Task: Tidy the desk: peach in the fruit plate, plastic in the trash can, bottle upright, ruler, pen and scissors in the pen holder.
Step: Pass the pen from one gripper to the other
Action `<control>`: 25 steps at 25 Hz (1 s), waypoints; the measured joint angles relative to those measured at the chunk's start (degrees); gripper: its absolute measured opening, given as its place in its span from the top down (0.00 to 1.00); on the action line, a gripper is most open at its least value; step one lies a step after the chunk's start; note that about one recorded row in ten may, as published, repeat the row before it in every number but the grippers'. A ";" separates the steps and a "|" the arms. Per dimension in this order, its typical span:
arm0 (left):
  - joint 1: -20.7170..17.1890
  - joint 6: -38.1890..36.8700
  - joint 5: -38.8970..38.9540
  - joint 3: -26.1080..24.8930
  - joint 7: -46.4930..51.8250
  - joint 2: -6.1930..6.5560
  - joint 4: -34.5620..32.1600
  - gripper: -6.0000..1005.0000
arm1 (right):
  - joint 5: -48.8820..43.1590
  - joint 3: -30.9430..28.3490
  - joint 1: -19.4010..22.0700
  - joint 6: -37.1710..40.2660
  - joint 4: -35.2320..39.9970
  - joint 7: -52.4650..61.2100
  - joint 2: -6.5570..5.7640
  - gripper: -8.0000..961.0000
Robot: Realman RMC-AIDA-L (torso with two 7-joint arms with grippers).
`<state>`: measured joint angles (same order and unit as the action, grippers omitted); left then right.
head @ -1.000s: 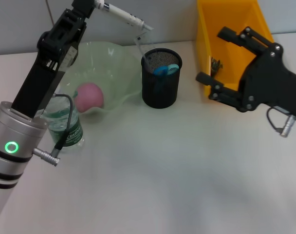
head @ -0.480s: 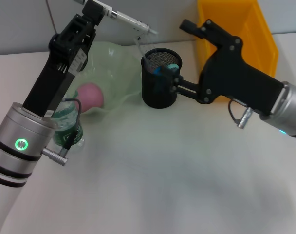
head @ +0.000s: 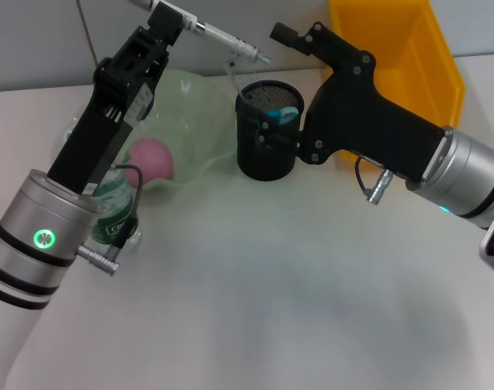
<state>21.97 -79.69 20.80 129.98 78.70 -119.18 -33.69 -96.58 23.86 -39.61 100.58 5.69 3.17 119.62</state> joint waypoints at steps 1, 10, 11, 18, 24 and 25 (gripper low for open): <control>0.00 0.48 0.02 0.13 -0.01 0.00 0.01 0.83 | 0.00 0.04 -0.20 -0.08 -0.27 -0.88 0.00 0.21; -0.49 1.30 0.04 0.99 -0.65 0.00 -0.27 0.83 | 0.04 -0.04 -1.15 -1.51 -1.35 -4.80 0.10 0.21; -0.49 1.30 0.03 0.99 -0.65 0.00 -0.28 0.83 | 0.18 -0.09 -1.25 -1.62 -1.36 -4.82 0.10 0.21; -0.52 1.30 0.01 1.00 -0.66 0.00 -0.25 0.83 | 1.31 -0.14 -2.00 -2.00 -1.57 -4.88 0.09 0.21; -0.55 1.30 0.09 1.65 -1.13 0.00 -0.23 0.82 | 1.37 -0.14 -2.45 -2.80 -2.74 -6.08 0.11 0.21; -0.59 1.29 0.10 1.74 -1.21 0.00 -0.23 0.82 | 1.38 -0.13 -2.54 -3.01 -3.21 -7.11 0.12 0.23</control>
<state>21.38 -78.39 20.90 131.72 77.48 -119.18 -33.92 -95.20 23.73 -42.15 97.57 2.48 -3.94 119.74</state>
